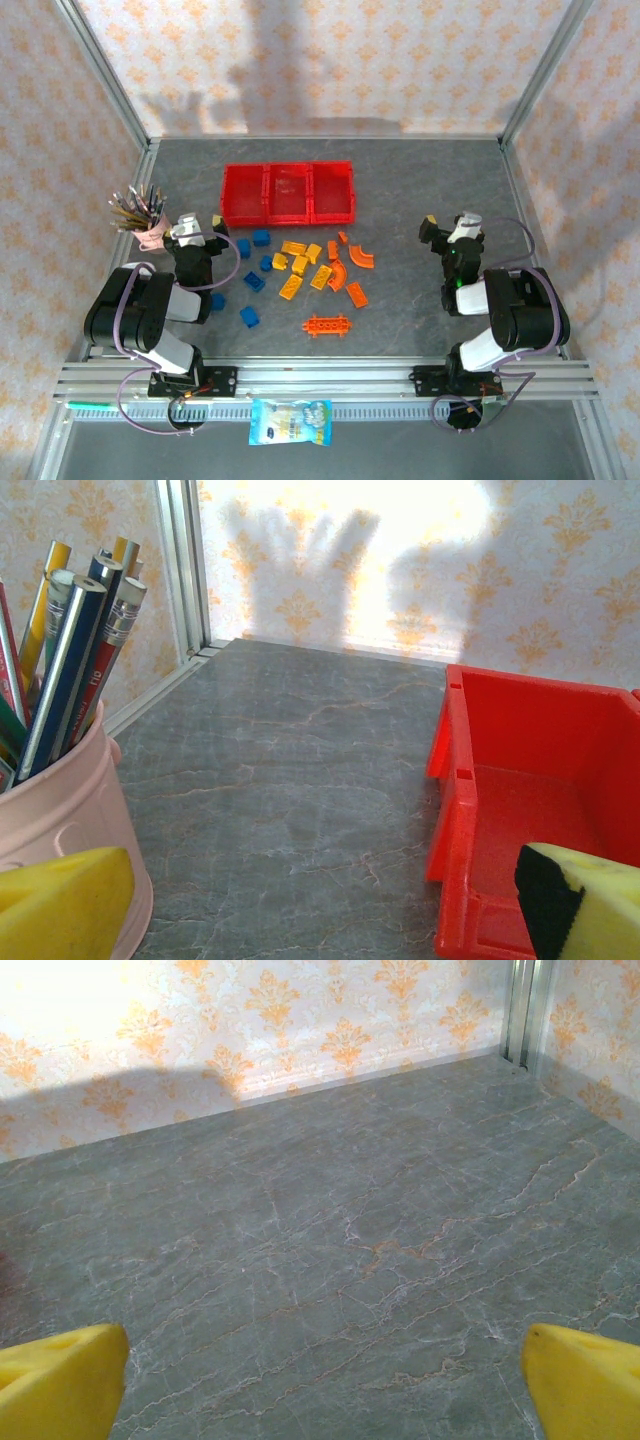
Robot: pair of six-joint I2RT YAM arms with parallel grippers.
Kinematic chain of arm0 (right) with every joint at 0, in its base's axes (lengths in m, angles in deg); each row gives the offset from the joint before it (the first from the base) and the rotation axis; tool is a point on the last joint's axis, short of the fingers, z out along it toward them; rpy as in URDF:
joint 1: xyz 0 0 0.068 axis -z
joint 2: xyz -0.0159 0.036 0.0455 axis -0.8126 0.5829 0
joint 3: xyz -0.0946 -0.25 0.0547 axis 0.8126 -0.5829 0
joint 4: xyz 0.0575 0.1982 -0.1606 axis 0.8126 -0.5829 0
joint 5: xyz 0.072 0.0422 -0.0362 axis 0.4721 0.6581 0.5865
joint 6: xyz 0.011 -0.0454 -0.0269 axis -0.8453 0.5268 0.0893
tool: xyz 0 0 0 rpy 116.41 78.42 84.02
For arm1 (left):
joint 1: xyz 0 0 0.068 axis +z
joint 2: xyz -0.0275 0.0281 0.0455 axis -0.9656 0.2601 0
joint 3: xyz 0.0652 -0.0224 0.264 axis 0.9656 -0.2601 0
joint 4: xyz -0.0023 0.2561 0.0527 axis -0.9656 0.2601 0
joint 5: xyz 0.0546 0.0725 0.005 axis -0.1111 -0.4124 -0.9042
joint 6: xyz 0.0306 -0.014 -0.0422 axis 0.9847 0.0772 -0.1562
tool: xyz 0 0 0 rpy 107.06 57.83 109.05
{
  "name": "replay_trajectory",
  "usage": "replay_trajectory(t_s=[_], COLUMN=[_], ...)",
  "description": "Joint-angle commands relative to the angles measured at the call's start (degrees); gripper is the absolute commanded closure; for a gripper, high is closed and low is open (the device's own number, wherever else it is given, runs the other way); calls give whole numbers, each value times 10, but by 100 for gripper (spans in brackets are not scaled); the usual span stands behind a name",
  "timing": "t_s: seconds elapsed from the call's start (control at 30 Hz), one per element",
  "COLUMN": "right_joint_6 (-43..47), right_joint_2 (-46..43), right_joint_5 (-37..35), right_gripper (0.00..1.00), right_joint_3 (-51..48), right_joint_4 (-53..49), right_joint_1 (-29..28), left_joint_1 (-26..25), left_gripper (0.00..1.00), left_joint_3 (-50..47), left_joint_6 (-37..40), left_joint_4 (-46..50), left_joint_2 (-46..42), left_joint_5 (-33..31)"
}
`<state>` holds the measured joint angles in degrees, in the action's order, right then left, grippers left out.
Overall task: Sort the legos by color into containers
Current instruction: Pick up the lego from the center of the table.
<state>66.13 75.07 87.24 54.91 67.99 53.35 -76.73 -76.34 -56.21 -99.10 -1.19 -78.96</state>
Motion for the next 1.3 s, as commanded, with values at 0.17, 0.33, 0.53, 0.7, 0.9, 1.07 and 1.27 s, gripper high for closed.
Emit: replay_trajectory(t_s=[0.17, 0.33, 0.53, 0.7, 0.9, 1.07, 1.27], right_joint_6=[-6, -26, -143, -251, -265, -252, -230], right_joint_2=[-78, -153, -233, -276, -295, -268, -241], right_joint_5=[-40, -42, -64, -48, 1, 55, 102], right_gripper=[0, 0, 0, 0, 0, 0, 0], right_joint_3=[-20, 11, 72, 96, 130, 172, 194], right_joint_4=[-1, -120, -284, -413, -495, -569, -631], right_joint_1=[-4, -4, -2, 1, 0, -17, -66], left_joint_1=[4, 4, 4, 7, 6, -24, -119], left_gripper=[0, 0, 0, 0, 1, 1, 2], left_joint_3=[27, 29, 37, 37, 122, 146, 190], left_joint_6=[4, -15, -140, -269, -306, -318, -330], left_joint_4=[90, 144, 180, 200, 412, 523, 666], left_joint_2=[-84, -163, -237, -253, -259, -293, -305], left_joint_5=[21, 14, 26, 28, 131, 173, 173])
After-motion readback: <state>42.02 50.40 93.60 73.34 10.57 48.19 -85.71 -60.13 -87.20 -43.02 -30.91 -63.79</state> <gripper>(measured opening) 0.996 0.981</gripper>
